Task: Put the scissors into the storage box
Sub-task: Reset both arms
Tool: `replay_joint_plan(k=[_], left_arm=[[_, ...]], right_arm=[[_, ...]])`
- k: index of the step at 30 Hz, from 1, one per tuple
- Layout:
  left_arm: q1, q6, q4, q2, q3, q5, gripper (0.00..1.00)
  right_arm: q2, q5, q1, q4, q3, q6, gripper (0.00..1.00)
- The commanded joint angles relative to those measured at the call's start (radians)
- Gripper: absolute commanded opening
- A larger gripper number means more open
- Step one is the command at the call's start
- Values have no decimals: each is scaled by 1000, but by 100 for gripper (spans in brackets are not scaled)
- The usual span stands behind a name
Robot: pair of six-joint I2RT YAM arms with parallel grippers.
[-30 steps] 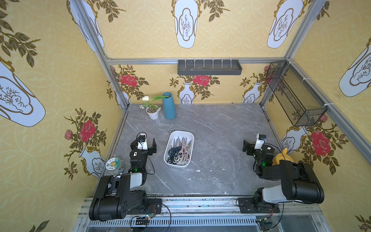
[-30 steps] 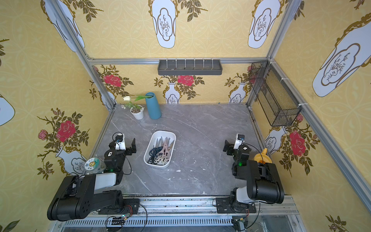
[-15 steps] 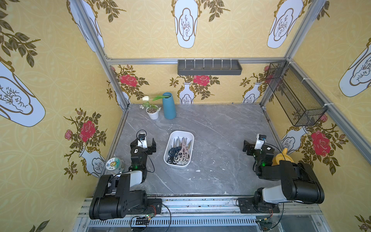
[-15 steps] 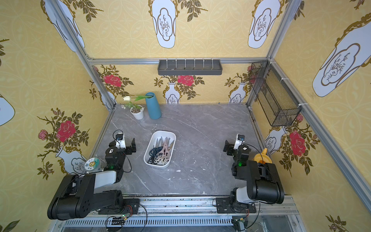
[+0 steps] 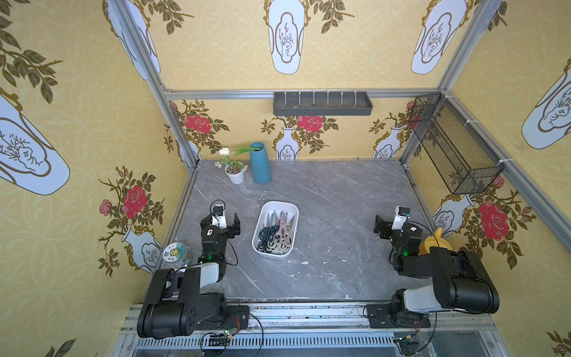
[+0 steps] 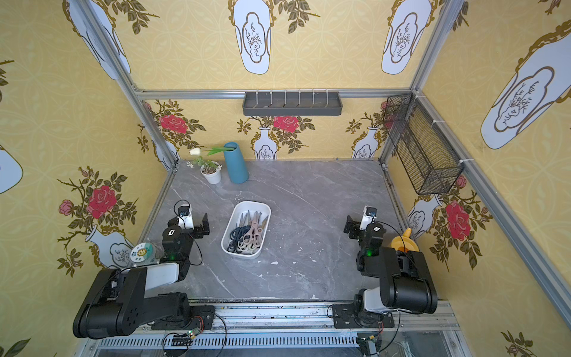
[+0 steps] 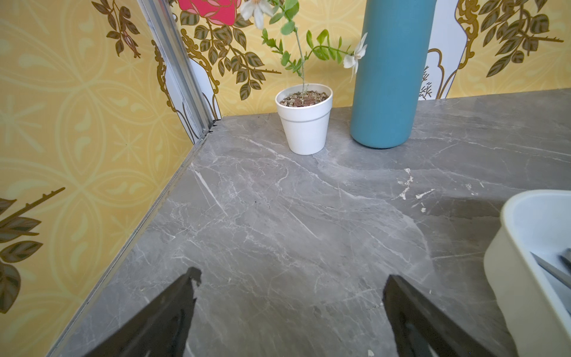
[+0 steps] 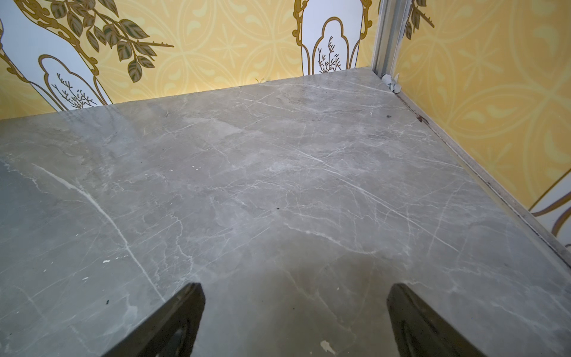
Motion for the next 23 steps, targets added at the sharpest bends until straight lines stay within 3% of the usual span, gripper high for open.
replay_joint_plan(k=[1, 8, 11, 15, 23], left_arm=[[-28, 7, 109, 4, -44, -68, 100], [-33, -7, 209, 11, -90, -134, 100], [-33, -36, 34, 32, 16, -211, 100], [-32, 0, 19, 20, 13, -95, 100], [-26, -3, 10, 16, 13, -87, 100]], right_arm=[[-4, 7, 4, 49, -4, -9, 97], [-5, 23, 11, 57, -9, -12, 97], [-4, 26, 14, 61, -10, -12, 97], [-4, 21, 11, 54, -6, -10, 97], [0, 4, 6, 46, 2, -7, 97]])
